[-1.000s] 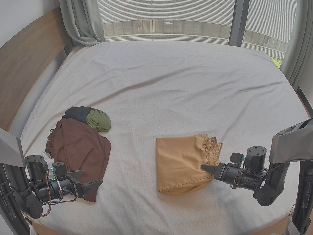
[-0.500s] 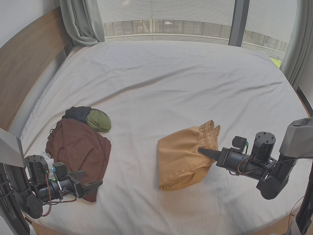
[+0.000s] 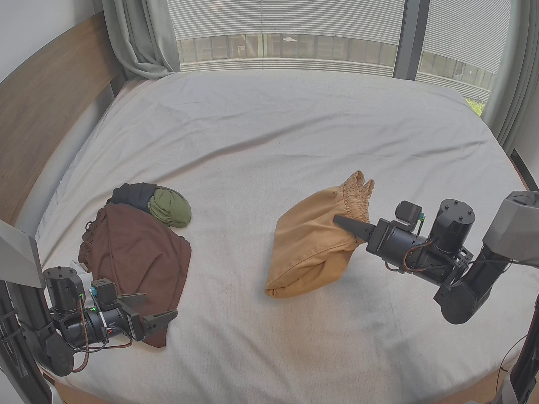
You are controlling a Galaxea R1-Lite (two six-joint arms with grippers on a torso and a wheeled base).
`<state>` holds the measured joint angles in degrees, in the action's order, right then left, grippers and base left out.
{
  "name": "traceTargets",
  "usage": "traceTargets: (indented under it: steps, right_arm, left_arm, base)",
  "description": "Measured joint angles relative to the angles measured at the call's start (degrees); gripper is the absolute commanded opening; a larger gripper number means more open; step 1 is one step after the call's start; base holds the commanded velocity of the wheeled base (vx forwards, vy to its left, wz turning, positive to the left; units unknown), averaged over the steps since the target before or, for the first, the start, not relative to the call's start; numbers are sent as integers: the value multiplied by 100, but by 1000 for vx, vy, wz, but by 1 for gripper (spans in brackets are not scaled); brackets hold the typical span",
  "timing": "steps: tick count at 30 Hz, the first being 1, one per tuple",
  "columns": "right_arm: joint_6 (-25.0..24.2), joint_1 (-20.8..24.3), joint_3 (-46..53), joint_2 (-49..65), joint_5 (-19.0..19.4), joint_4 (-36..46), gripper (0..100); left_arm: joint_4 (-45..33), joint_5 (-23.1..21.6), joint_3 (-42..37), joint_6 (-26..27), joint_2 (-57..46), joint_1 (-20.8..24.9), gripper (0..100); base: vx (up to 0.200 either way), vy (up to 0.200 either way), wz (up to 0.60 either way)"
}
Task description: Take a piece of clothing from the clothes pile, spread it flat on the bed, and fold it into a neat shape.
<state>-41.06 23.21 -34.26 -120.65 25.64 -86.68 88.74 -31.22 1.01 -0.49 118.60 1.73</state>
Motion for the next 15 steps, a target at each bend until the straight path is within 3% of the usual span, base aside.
traceTargets:
  steps: [15]
  right_arm:
    - [-7, -34, -1849, -27, -7, 1751, 0]
  left_arm:
    - [0, -6, 0, 0, 17, 5, 100]
  base:
    - [0, 0, 0]
